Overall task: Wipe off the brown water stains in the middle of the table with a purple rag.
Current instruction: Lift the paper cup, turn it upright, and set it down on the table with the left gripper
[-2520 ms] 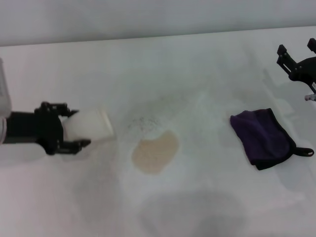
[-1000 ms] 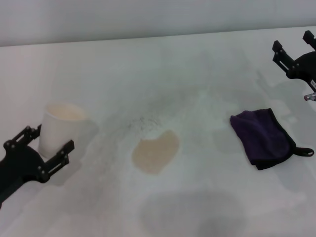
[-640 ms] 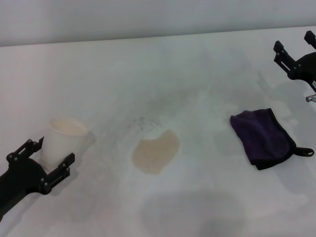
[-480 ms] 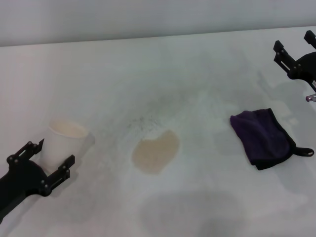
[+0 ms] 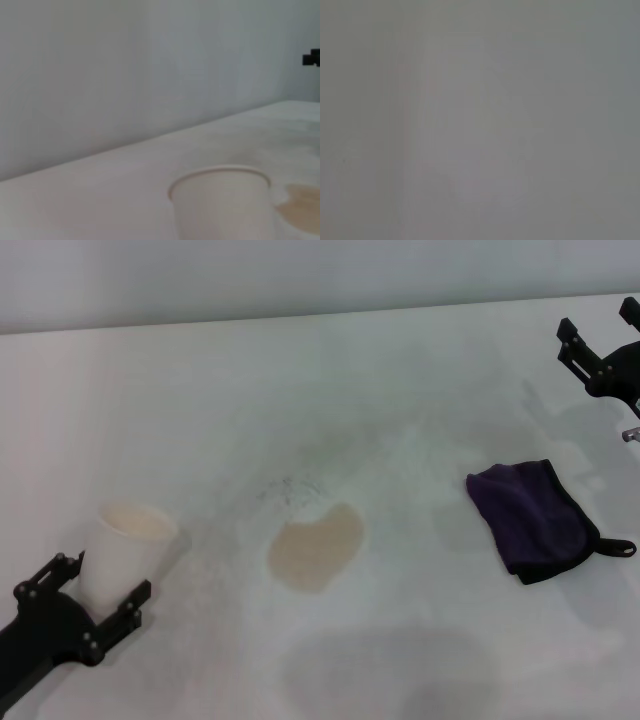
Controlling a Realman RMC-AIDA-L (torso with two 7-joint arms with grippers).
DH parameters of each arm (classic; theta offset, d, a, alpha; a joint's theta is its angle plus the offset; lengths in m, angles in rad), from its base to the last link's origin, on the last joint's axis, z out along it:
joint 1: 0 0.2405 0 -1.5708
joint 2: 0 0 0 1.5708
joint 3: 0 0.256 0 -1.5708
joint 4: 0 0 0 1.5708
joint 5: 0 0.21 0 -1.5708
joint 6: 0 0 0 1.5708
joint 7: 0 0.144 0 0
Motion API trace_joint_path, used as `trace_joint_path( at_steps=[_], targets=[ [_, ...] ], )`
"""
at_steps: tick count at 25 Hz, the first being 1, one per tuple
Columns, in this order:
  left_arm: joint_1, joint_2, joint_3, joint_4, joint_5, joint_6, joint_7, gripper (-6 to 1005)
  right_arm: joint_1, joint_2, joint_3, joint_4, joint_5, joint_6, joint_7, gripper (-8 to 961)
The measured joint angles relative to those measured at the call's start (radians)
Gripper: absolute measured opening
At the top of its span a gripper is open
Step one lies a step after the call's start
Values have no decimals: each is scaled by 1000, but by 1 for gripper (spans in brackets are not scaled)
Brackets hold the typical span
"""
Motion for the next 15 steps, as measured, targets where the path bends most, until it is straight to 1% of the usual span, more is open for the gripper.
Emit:
trace_joint_path(
  at_steps=[5,10,15],
  targets=[
    [6,-2,8,-35,-5,3,45,730,-3,0,0,-10,0,-9,1,841],
    [23,-5,9,-44,-5,3,96,730,-2,0,0,-11,0,-16,1,841],
    [35,-7,9,-72,-32,3,162,730,-2,0,1,-11,0,-22,1,841]
  ],
)
